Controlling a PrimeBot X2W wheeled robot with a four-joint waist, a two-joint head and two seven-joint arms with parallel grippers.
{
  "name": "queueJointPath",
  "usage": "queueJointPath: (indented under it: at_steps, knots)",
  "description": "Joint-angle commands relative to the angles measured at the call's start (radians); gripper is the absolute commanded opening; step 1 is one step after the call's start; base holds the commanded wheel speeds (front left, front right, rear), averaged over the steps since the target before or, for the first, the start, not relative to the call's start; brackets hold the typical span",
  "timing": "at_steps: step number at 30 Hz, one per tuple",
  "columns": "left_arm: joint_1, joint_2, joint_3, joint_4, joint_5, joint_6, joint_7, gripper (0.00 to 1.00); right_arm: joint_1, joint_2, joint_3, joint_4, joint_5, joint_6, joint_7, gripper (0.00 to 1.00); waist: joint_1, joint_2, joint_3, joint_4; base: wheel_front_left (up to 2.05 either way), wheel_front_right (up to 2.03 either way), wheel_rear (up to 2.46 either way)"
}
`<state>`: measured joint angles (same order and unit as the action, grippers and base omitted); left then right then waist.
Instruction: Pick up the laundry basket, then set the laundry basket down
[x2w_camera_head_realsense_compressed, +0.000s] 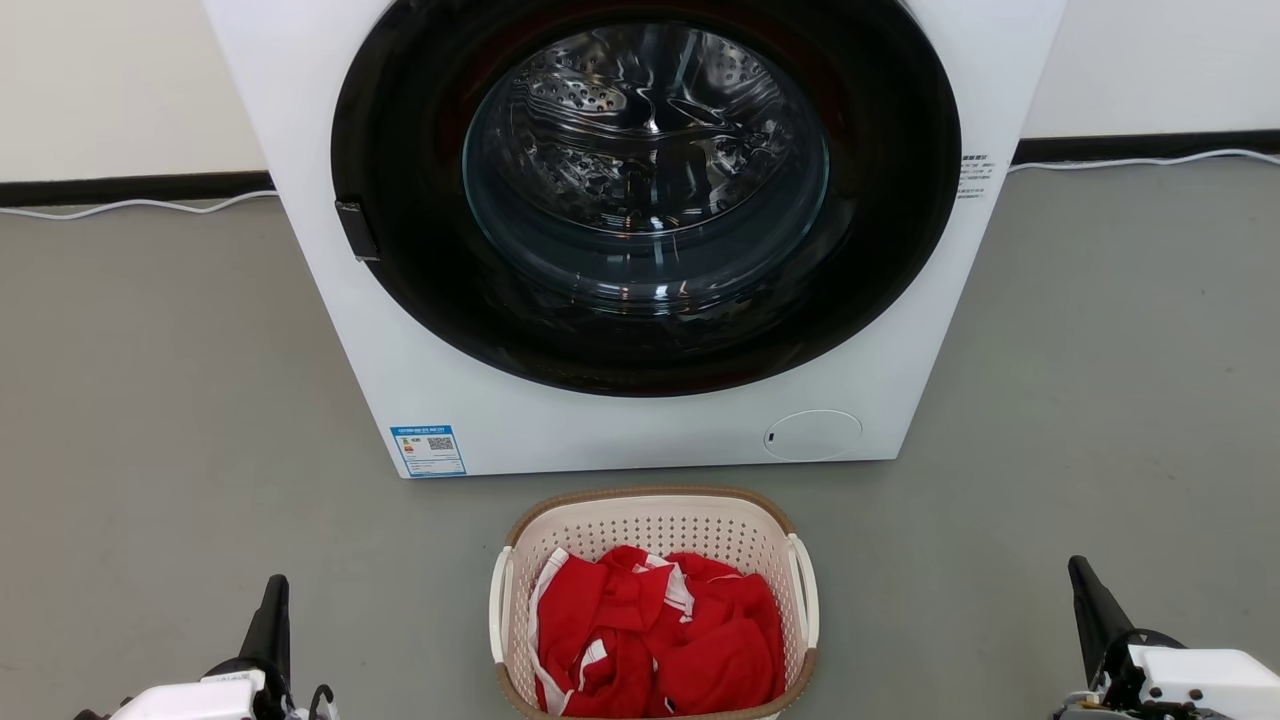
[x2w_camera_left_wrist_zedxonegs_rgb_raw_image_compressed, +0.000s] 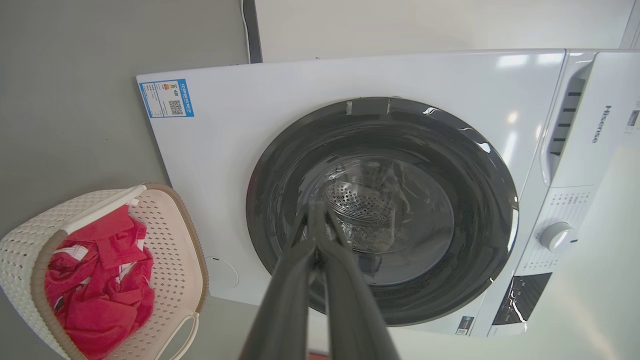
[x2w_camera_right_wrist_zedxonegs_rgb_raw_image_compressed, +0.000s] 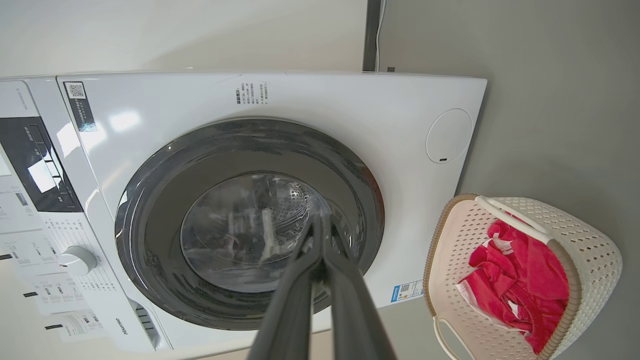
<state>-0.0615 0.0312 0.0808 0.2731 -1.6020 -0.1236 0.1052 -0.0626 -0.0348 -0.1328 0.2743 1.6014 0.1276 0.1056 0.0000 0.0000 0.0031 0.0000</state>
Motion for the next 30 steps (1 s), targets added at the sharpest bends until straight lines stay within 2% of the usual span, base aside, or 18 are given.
queueJointPath:
  at_steps: [1,3,4,10,14,18,24,29,30]
  knots:
    - [-0.046,0.019,0.033,-0.028,-0.007,-0.007,0.008,0.0,-0.045,-0.015,0.019,-0.03,0.008,0.003,0.007,0.0,0.0,0.0,0.0,0.0,0.0,0.0,0.0]
    - [-0.046,0.019,0.033,-0.028,-0.007,-0.007,0.008,0.0,-0.045,-0.015,0.019,-0.03,0.008,0.003,0.007,0.0,0.0,0.0,0.0,0.0,0.0,0.0,0.0]
    - [0.001,-0.001,0.0,0.004,0.0,0.0,-0.001,1.0,0.002,0.001,0.0,0.004,0.0,0.0,0.0,1.0,0.0,0.0,0.0,0.0,0.0,0.0,0.0]
    - [0.025,-0.016,-0.008,0.029,-0.002,0.0,-0.009,1.0,0.026,0.015,0.01,0.026,-0.002,0.0,-0.009,1.0,0.0003,-0.0001,0.001,0.0,0.0,0.0,0.0]
    - [0.029,-0.014,-0.016,0.02,-0.003,0.0,-0.02,1.0,0.031,0.014,0.017,0.017,-0.012,0.0,-0.021,1.0,0.0023,-0.0001,-0.001,0.0,0.0,0.0,0.0]
    - [0.033,-0.013,-0.023,0.011,0.001,0.0,-0.032,1.0,0.036,0.013,0.024,0.007,-0.034,0.0,-0.033,1.0,0.0002,-0.0001,0.001,-0.001,0.0,0.0,0.0]
    - [0.033,-0.008,-0.035,0.005,0.027,0.0,-0.051,1.0,0.037,0.011,0.036,-0.007,-0.104,0.0,-0.051,1.0,0.0001,-0.0001,0.001,-0.001,0.0,0.0,0.0]
    - [0.031,-0.006,-0.033,-0.003,0.077,-0.001,-0.066,1.0,0.036,0.01,0.046,-0.023,-0.192,0.0,-0.065,1.0,0.0001,-0.0001,0.001,-0.001,0.0,0.0,0.0]
    - [0.03,-0.006,-0.025,-0.015,0.21,-0.001,-0.09,1.0,0.034,0.006,0.065,-0.047,-0.378,0.0,-0.089,1.0,0.0001,-0.0001,-0.001,0.0,0.0,0.0,0.0]
